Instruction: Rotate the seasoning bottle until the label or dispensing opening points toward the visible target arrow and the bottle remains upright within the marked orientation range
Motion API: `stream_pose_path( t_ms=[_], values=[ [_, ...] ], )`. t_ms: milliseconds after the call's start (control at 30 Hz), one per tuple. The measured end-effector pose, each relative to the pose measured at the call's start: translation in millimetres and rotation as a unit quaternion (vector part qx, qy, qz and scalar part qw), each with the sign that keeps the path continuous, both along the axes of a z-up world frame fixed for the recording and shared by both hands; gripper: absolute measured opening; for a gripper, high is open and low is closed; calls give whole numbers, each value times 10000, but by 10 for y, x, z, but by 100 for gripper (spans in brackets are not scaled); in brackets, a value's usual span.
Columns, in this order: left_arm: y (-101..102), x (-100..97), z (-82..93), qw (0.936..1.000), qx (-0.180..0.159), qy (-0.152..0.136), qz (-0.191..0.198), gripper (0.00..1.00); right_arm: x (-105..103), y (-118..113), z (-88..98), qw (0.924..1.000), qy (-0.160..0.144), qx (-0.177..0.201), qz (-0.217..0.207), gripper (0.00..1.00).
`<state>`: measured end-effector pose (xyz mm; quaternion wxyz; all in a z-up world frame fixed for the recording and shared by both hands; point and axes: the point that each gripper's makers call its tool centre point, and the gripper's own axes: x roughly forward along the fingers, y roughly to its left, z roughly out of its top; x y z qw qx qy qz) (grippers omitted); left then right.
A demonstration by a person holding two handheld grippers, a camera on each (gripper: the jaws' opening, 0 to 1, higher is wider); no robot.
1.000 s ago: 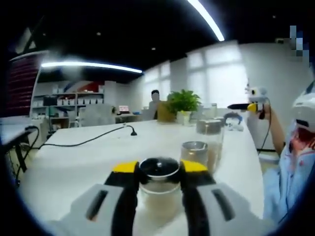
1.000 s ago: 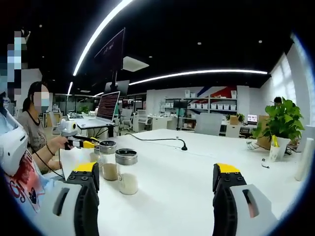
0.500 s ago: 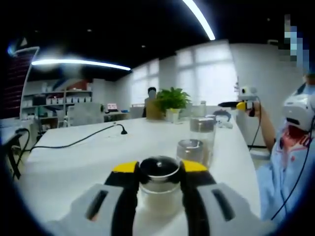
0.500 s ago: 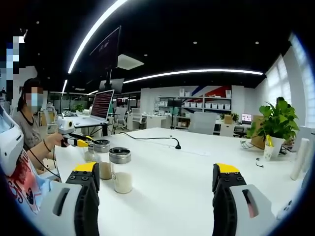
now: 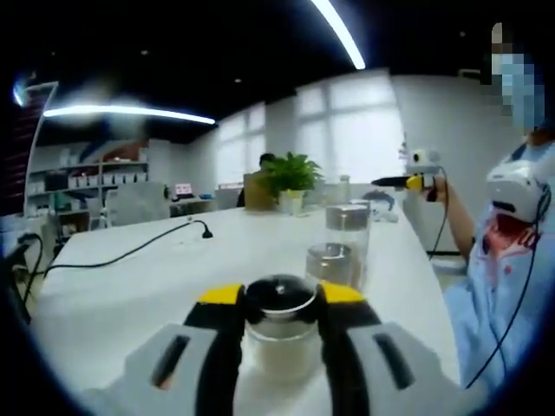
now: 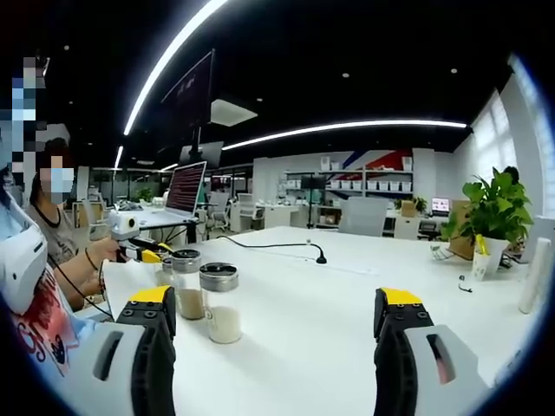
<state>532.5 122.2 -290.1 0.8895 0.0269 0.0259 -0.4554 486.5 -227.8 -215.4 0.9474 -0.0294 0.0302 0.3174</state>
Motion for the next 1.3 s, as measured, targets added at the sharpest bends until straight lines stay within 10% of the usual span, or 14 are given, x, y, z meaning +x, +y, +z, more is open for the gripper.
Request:
stream_pose_path(
  t_ms=[300, 1300],
  values=[
    [10, -44, 137, 9995, -259, -121, 143, 55, 17, -31, -2, 10000, 10, 41, -37, 99],
    [31, -362, 435, 9877, -465, -153, 1488, 52, 40, -55, -61, 9999, 102, 8, -81, 98]
  ],
)
